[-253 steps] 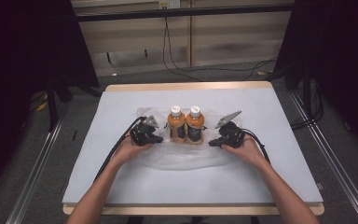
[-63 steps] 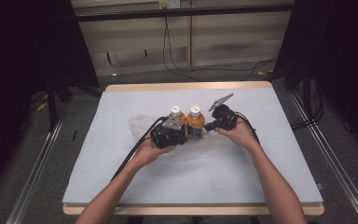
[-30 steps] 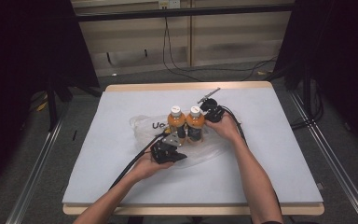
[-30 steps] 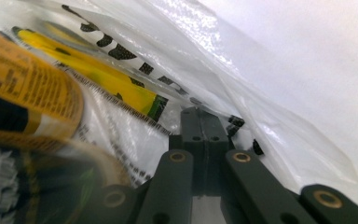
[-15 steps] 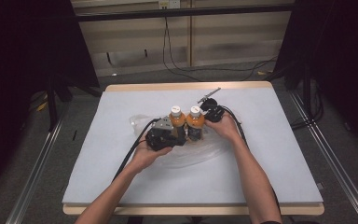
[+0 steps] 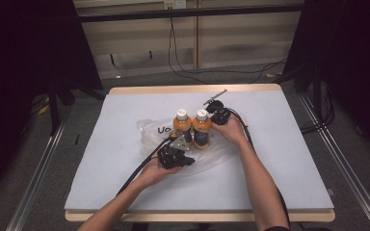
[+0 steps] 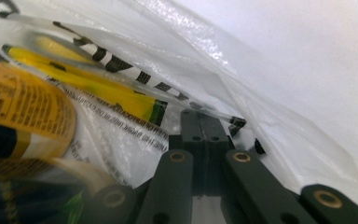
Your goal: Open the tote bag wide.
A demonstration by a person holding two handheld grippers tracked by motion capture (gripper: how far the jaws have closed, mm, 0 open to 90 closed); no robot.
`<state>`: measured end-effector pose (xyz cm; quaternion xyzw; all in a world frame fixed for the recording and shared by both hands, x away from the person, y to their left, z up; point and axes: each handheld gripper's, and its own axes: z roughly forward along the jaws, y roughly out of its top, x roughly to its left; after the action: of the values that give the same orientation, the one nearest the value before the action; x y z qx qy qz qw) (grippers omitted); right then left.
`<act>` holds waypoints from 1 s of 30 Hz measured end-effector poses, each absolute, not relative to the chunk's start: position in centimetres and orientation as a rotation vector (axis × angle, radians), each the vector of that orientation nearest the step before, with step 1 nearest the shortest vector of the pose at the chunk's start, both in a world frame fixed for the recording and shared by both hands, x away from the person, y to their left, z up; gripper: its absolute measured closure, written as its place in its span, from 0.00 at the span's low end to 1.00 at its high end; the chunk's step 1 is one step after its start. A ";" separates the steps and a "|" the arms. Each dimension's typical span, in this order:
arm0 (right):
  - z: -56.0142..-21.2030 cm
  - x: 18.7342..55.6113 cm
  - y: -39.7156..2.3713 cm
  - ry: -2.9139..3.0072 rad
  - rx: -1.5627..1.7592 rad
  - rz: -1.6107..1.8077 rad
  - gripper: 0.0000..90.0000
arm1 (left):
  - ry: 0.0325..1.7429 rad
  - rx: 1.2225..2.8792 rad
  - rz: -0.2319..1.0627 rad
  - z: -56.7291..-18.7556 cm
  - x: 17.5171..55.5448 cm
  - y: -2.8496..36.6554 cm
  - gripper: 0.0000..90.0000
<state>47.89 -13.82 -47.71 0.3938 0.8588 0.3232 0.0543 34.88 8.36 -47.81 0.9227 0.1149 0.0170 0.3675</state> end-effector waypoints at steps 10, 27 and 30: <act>-47.8 48.9 -13.3 2.547 1.254 0.960 1.00 | 0.248 2.361 -0.015 -47.9 33.9 8.8 1.00; -47.3 49.0 -12.6 2.509 1.247 0.942 1.00 | 0.240 2.319 -0.065 -47.5 33.4 9.1 1.00; -46.4 48.6 -13.0 2.491 1.231 1.062 1.00 | 0.275 2.279 -0.059 -47.2 33.7 9.5 1.00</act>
<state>48.59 -12.95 -46.40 0.4125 0.8345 0.3557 0.0834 33.72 9.49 -47.20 0.9051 0.1094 -0.0234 0.4103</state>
